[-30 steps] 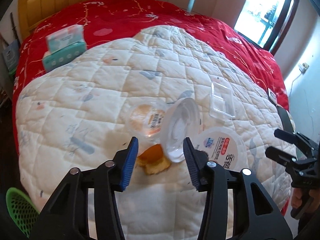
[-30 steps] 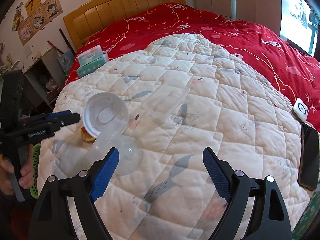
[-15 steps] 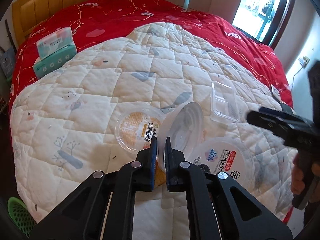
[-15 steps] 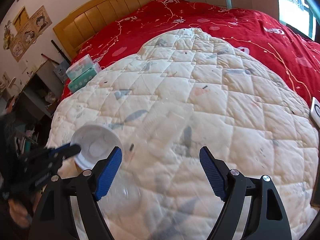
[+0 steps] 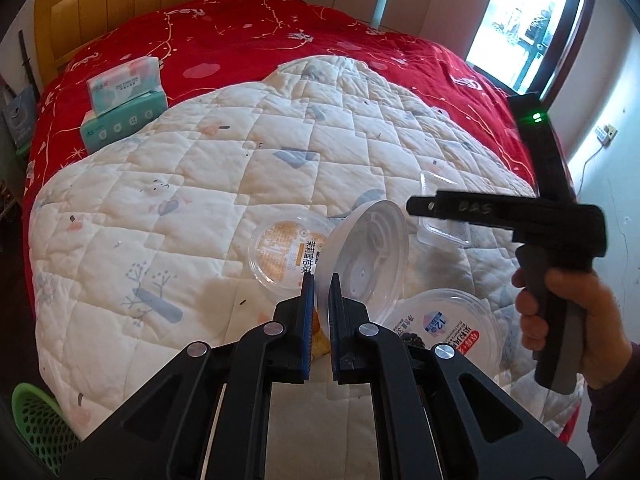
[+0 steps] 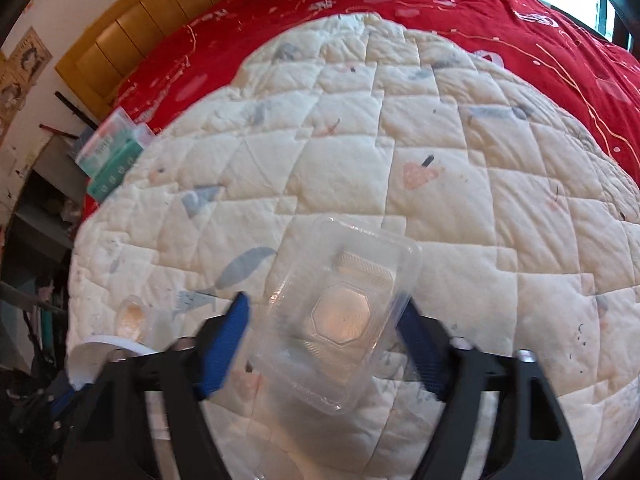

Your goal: Collect trash

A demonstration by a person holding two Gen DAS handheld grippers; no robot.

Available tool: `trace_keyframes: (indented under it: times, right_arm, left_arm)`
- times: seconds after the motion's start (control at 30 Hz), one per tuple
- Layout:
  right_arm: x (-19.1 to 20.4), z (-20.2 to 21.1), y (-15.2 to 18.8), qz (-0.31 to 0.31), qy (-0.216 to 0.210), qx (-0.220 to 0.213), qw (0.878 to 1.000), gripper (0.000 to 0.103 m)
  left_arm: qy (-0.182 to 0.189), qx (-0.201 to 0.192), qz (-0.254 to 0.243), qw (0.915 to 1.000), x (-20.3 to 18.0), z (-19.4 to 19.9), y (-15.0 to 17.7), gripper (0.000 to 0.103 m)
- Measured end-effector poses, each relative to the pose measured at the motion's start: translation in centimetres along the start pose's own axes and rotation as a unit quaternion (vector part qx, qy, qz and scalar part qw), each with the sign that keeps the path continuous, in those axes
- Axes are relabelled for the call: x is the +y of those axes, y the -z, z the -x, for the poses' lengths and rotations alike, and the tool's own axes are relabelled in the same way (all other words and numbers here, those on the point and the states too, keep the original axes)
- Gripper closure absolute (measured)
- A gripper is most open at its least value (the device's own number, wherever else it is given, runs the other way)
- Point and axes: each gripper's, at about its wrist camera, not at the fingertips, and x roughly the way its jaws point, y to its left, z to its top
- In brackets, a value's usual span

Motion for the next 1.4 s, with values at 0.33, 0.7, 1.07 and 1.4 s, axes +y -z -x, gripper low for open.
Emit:
trace_keyframes:
  times: [0.33, 0.7, 1.07, 1.4]
  right_arm:
    - [-0.3, 2.7, 1.5, 0.03, 0.019, -0.032, 0.999, 0.044]
    - [-1.0, 8.4, 4.1, 0.043, 0.0, -0.067, 0.997, 0.047]
    - [-0.9, 13.3, 8.2, 0.053, -0.014, -0.095, 0.994, 0.047]
    - [-2.1, 17.5, 12.2, 0.056, -0.012, -0.12, 0.991, 0.047]
  left_arm:
    - [0.003, -0.005, 0.0, 1.0, -0.3, 1.0, 0.1, 0.098]
    - [0.01, -0.023, -0.001, 0.9997, -1.7, 4.2, 0.3, 0.098]
    - [0.027, -0.027, -0.004, 0.9993, -3.3, 6.7, 2.2, 0.099]
    - [0.039, -0.027, -0.002, 0.9989, -4.4, 8.7, 4.2, 0.099]
